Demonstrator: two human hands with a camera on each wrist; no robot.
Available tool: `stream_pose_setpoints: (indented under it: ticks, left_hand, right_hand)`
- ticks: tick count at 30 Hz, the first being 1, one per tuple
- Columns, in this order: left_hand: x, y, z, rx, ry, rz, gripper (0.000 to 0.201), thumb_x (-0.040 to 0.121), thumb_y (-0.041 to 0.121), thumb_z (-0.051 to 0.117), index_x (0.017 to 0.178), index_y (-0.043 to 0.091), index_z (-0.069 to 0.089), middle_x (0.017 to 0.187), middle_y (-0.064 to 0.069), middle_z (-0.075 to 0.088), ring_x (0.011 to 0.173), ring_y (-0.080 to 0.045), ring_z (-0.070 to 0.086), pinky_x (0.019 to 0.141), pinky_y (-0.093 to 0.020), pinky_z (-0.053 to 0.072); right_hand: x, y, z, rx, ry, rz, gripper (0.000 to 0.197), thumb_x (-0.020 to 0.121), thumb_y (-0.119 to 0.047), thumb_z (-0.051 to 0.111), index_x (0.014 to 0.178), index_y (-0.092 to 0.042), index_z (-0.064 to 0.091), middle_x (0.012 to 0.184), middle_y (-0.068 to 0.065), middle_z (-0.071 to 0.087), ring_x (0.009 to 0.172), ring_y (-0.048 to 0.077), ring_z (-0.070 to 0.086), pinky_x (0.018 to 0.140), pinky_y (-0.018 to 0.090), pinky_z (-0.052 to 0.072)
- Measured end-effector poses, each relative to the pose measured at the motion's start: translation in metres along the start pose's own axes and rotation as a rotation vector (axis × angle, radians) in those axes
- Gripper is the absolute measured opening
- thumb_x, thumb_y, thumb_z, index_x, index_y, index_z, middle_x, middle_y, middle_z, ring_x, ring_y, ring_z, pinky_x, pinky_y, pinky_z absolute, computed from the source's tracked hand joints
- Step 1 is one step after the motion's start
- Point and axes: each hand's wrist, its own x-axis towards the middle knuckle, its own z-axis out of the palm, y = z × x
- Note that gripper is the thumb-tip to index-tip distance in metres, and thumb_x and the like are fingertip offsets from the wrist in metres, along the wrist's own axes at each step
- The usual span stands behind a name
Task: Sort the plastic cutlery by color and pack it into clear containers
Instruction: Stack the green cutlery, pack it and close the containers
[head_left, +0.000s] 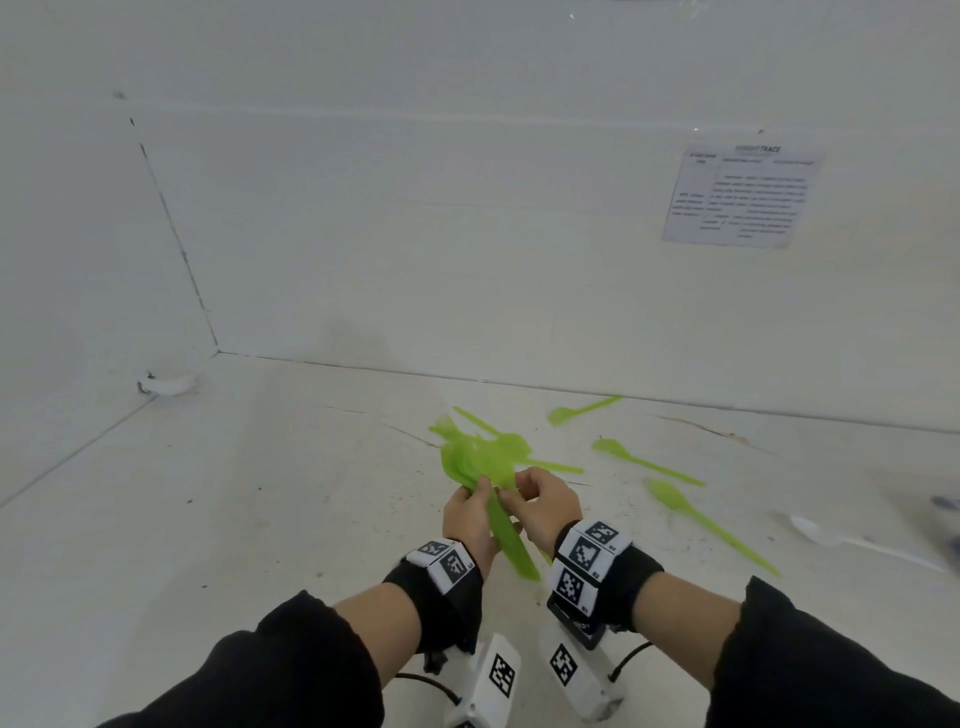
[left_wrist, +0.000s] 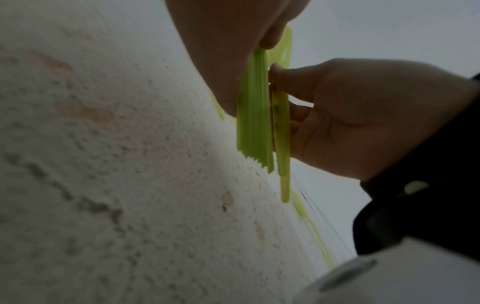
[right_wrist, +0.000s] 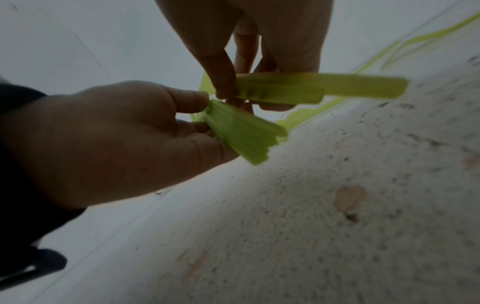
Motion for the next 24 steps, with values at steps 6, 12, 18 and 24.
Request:
stream_pose_setpoints:
  ticks: [6, 12, 18, 24]
  left_hand:
    - [-0.011, -0.011, 0.013, 0.052, 0.023, 0.014, 0.017, 0.099, 0.012, 0.043, 0.091, 0.003, 0.055, 0.084, -0.017, 0.06, 0.072, -0.027, 0.058, 0.071, -0.042, 0.05]
    - [-0.013, -0.028, 0.025, 0.109, 0.056, 0.046, 0.017, 0.097, 0.014, 0.045, 0.085, 0.008, 0.057, 0.095, -0.02, 0.064, 0.088, -0.033, 0.063, 0.093, -0.055, 0.048]
    - [-0.024, -0.035, 0.036, 0.051, 0.058, 0.081, 0.021, 0.098, 0.017, 0.047, 0.083, 0.006, 0.056, 0.084, -0.016, 0.061, 0.078, -0.03, 0.061, 0.083, -0.05, 0.052]
    - [-0.028, -0.043, 0.045, 0.018, -0.016, 0.088, 0.017, 0.098, 0.01, 0.045, 0.086, 0.007, 0.056, 0.084, -0.013, 0.06, 0.072, -0.023, 0.058, 0.07, -0.038, 0.051]
  right_hand:
    - [-0.008, 0.005, -0.013, -0.012, 0.093, -0.052, 0.031, 0.08, -0.013, 0.065, 0.066, -0.027, 0.041, 0.069, -0.008, 0.048, 0.071, 0.012, 0.048, 0.053, 0.008, 0.034]
    - [-0.016, 0.018, -0.021, -0.068, 0.045, -0.101, 0.027, 0.081, -0.012, 0.06, 0.067, -0.022, 0.038, 0.072, -0.004, 0.047, 0.071, 0.015, 0.043, 0.051, 0.012, 0.031]
    - [-0.021, 0.028, -0.041, 0.004, 0.078, -0.139, 0.032, 0.081, -0.015, 0.065, 0.064, -0.021, 0.038, 0.07, -0.003, 0.048, 0.068, 0.017, 0.048, 0.058, 0.02, 0.038]
    - [-0.017, 0.035, -0.054, -0.006, -0.002, -0.121, 0.033, 0.079, -0.013, 0.069, 0.065, -0.025, 0.042, 0.067, -0.012, 0.045, 0.064, 0.008, 0.045, 0.057, 0.013, 0.035]
